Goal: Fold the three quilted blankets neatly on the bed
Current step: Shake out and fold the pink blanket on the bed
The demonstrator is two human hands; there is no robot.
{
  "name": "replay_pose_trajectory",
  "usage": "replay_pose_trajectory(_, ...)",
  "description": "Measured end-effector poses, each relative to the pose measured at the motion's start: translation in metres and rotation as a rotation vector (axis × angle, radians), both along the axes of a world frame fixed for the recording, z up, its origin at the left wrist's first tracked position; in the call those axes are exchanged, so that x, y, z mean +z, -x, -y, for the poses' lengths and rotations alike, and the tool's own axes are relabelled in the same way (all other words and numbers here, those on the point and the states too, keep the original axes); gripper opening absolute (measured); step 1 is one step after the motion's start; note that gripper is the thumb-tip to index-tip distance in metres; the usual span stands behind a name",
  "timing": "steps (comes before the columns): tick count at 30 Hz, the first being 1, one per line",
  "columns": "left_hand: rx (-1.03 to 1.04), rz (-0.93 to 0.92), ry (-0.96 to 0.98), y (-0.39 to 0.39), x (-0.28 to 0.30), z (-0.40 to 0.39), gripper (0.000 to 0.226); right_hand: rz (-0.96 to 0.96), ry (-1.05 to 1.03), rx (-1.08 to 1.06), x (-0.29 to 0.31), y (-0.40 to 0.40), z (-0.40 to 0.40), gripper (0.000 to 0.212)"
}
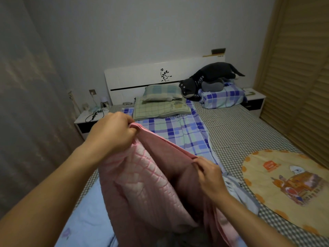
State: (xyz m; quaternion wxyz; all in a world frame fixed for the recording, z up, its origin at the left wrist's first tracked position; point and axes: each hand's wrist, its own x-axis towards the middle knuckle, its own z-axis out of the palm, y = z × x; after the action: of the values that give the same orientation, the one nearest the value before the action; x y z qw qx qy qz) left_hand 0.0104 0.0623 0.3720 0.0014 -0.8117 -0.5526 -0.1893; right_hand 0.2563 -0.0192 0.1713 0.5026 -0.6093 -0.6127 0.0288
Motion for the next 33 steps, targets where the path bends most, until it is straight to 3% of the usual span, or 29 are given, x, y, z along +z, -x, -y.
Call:
replay_pose_trajectory(4, 0.068, 0.006, 0.078, 0.010, -0.006, -0.009, 0.027, 0.052, -0.218, 0.026, 0.041, -0.014, 0.009, 0.021)
replay_pose_trajectory(9, 0.025, 0.111, 0.196, 0.007, -0.005, -0.009, 0.020, 0.032, -0.173, -0.083, 0.046, -0.019, 0.006, 0.027)
replay_pose_trajectory(14, -0.006, 0.071, 0.365, 0.009, -0.008, -0.013, 0.015, 0.088, -0.122, -0.066, 0.049, -0.030, 0.018, 0.032)
replay_pose_trajectory(16, -0.018, 0.031, 0.473, 0.013, -0.013, -0.015, 0.015, 0.119, -0.091, -0.100, 0.052, -0.033, 0.018, 0.022)
replay_pose_trajectory(18, -0.072, -0.025, 0.581, 0.018, -0.017, -0.016, 0.016, 0.078, -0.043, -0.134, 0.055, -0.033, 0.018, 0.010)
replay_pose_trajectory(22, -0.144, -0.021, 0.795, 0.022, -0.027, -0.011, 0.015, -0.207, 0.135, -0.161, 0.059, -0.028, 0.016, 0.016)
replay_pose_trajectory(25, -0.076, 0.025, 0.632, 0.018, -0.044, -0.010, 0.012, -0.291, 0.224, -0.033, 0.065, -0.030, 0.014, 0.024)
replay_pose_trajectory(27, -0.023, 0.120, 0.473, 0.006, -0.056, 0.000, 0.020, -0.098, 0.299, 0.141, 0.073, -0.020, 0.016, 0.022)
replay_pose_trajectory(30, -0.224, 0.283, 0.427, -0.031, -0.075, 0.036, 0.046, 0.177, 0.341, 0.268, 0.076, 0.010, 0.013, 0.012)
replay_pose_trajectory(32, -0.353, 0.140, 0.396, -0.052, -0.084, 0.056, 0.040, 0.150, 0.343, 0.248, 0.075, 0.020, 0.011, 0.004)
replay_pose_trajectory(33, -0.373, 0.040, 0.415, -0.057, -0.088, 0.057, 0.034, 0.047, 0.362, 0.262, 0.074, 0.020, 0.012, 0.004)
